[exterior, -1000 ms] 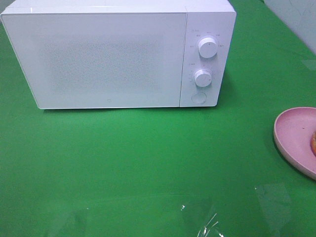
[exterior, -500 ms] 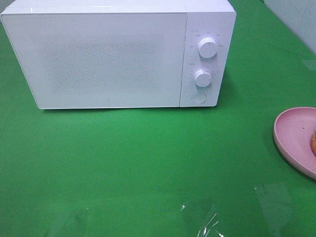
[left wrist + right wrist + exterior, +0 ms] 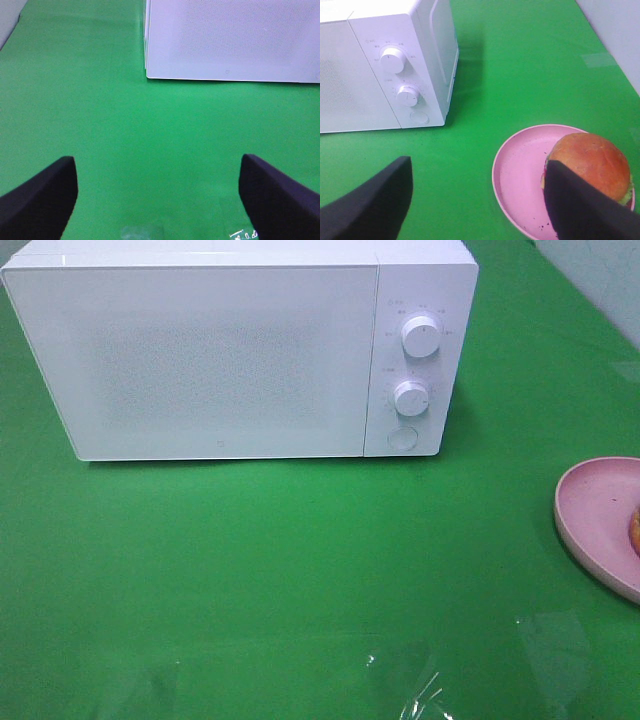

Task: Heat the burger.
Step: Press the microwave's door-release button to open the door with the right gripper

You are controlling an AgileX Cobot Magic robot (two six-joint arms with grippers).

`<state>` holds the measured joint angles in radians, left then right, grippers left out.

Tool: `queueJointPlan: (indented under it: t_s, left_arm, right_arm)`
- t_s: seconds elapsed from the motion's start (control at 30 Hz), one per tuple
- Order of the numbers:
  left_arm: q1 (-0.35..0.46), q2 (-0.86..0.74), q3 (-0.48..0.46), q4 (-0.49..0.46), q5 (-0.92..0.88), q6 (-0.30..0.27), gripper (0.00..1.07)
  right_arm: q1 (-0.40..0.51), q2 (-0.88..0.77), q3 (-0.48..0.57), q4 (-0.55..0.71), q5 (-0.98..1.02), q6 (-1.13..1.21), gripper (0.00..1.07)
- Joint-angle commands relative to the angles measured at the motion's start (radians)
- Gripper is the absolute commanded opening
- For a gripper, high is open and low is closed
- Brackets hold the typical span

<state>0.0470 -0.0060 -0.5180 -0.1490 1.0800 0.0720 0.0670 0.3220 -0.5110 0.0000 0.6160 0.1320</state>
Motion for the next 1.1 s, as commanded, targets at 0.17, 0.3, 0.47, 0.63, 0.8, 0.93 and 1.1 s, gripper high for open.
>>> queueJointPlan:
  t_s: [0.17, 0.3, 0.47, 0.63, 0.8, 0.93, 1.1]
  left_arm:
    - [0.003, -0.021, 0.003, -0.003, -0.011, -0.004, 0.80]
    - [0.003, -0.021, 0.003, -0.003, -0.011, -0.004, 0.80]
    - [0.003, -0.021, 0.003, -0.003, -0.011, -0.004, 0.80]
    - [0.003, -0.021, 0.003, -0.003, -0.011, -0.004, 0.80]
    - [0.003, -0.021, 0.003, -0.003, -0.011, -0.004, 0.80]
    - [0.003, -0.021, 0.003, -0.003, -0.011, -0.004, 0.80]
    - [0.003, -0.021, 0.003, -0.003, -0.011, -0.004, 0.80]
  right_arm:
    - [-0.003, 0.090, 0.060, 0.000, -0.183, -0.007, 0.75]
    - [-0.003, 0.121, 0.074, 0.000, -0.239, -0.007, 0.75]
    - [-0.003, 0.206, 0.114, 0.000, -0.370, -0.001, 0.75]
    - [-0.003, 0.299, 0.134, 0.000, -0.465, -0.001, 0.75]
    - [-0.003, 0.389, 0.151, 0.000, -0.603, -0.001, 0.75]
    - [-0.003, 0.465, 0.157, 0.000, -0.701, -0.001, 0.75]
    - [-0.003, 0.558, 0.157, 0.000, -0.824, -0.004, 0.75]
